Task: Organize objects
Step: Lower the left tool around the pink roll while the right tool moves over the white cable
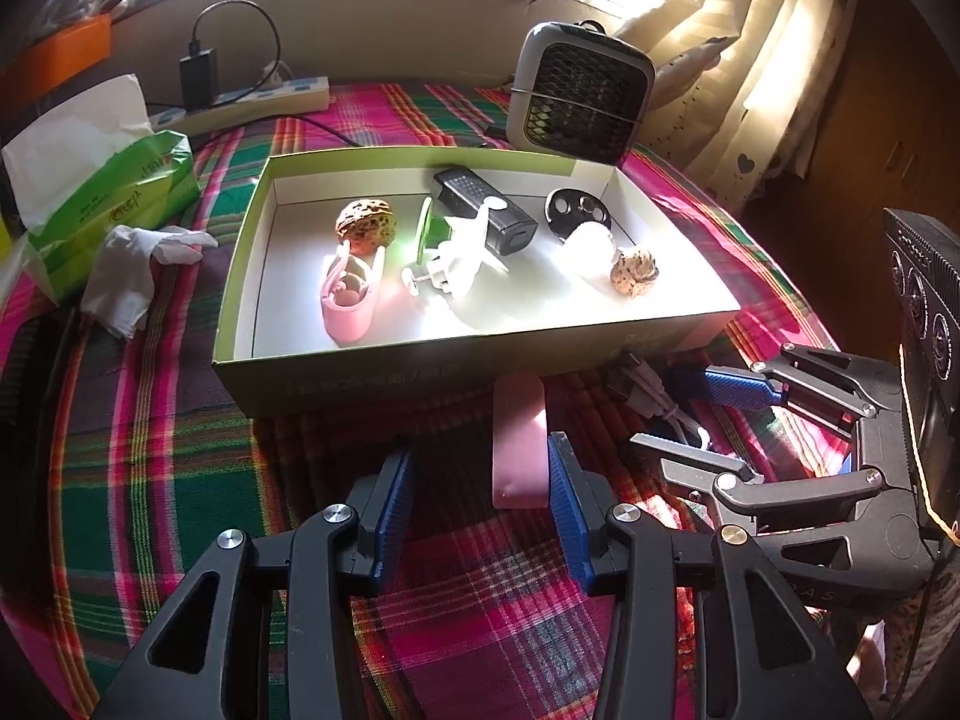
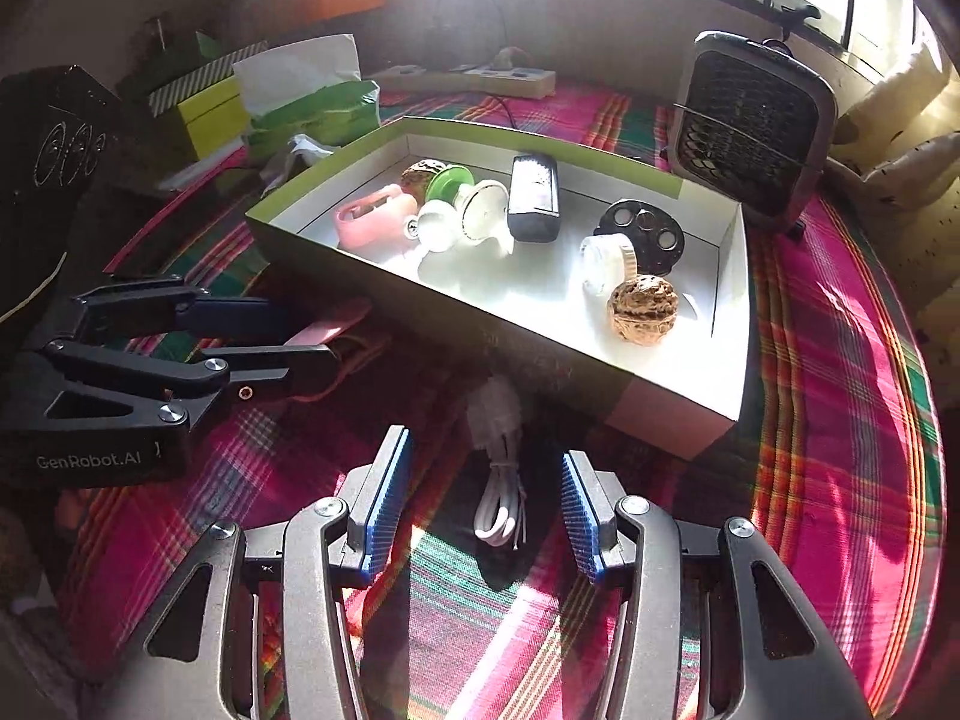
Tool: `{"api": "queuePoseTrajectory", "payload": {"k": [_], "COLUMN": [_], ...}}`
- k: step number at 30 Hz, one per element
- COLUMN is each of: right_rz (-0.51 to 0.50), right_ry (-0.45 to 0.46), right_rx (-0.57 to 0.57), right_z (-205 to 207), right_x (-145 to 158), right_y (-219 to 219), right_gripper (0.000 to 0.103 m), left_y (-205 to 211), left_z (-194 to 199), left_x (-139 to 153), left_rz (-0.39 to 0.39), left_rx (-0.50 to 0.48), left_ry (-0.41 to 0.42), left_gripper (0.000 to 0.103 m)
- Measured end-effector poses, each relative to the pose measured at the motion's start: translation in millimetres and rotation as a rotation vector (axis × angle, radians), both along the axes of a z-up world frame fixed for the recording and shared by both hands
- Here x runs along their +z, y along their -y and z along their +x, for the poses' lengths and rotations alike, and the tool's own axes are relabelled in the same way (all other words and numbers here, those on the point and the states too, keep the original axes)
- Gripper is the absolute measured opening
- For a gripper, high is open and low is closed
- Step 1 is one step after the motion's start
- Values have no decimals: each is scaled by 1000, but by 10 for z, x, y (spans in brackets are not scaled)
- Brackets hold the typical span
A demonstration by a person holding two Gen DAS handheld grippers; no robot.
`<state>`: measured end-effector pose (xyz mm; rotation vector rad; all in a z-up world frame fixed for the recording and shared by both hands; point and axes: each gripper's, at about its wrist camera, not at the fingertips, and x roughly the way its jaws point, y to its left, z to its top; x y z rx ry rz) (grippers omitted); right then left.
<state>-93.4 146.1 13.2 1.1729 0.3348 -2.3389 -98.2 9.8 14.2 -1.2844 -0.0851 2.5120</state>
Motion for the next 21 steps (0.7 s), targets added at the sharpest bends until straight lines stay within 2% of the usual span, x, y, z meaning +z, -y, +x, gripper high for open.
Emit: {"api": "queuePoseTrajectory", "payload": {"k": [8,21], "right_rz": [0,-1], "right_ry": [-20,-32], "right_rx": [-45,-65], "right_z": [-42,-38], "right_x": [-8,-13], "right_y": [2,12], "right_gripper": [48,48], "left_y": [-54,-82], "left_z": [15,13], "left_x": [-3,-7], "left_rz": [-54,-81], "left_rx": [0,-1], "left_ry": [-25,-41], "left_gripper": [41,41]}}
